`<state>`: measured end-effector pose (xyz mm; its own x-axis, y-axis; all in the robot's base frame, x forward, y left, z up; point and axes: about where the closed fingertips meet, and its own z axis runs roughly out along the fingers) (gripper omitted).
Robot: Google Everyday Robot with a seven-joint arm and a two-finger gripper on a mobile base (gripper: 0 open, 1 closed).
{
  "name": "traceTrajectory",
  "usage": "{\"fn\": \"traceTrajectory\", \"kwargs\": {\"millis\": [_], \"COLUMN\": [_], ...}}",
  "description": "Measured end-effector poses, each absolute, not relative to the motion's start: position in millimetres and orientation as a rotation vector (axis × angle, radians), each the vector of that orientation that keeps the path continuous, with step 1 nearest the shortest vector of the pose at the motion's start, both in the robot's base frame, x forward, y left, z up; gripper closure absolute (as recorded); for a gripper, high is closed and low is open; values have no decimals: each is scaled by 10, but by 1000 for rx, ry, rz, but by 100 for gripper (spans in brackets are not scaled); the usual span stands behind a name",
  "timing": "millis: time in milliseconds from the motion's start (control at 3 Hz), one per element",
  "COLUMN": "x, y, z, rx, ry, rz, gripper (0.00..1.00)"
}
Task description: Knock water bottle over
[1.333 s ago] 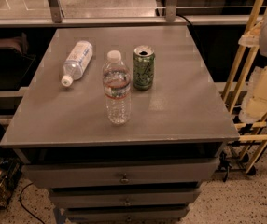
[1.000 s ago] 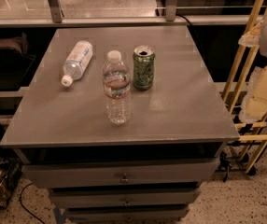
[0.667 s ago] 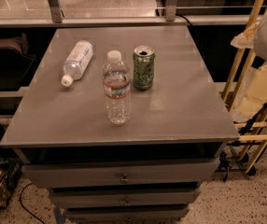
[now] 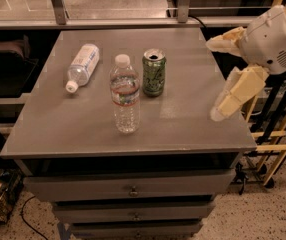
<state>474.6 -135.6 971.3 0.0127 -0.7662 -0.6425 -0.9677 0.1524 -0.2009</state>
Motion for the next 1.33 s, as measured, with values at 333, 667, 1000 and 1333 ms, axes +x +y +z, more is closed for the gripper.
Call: {"fn": "traceTrajectory", "kwargs": {"millis": [333, 667, 1000, 1333], "x": [4660, 4630, 4634, 4719], "y": [-807, -715, -618, -432], "z": [9796, 9849, 9631, 9347], "rx": [-1688, -1684, -1679, -1652], "ry": [1608, 1579, 1571, 1522], "rz": [632, 665, 726, 827], "gripper": [0, 0, 0, 0]}}
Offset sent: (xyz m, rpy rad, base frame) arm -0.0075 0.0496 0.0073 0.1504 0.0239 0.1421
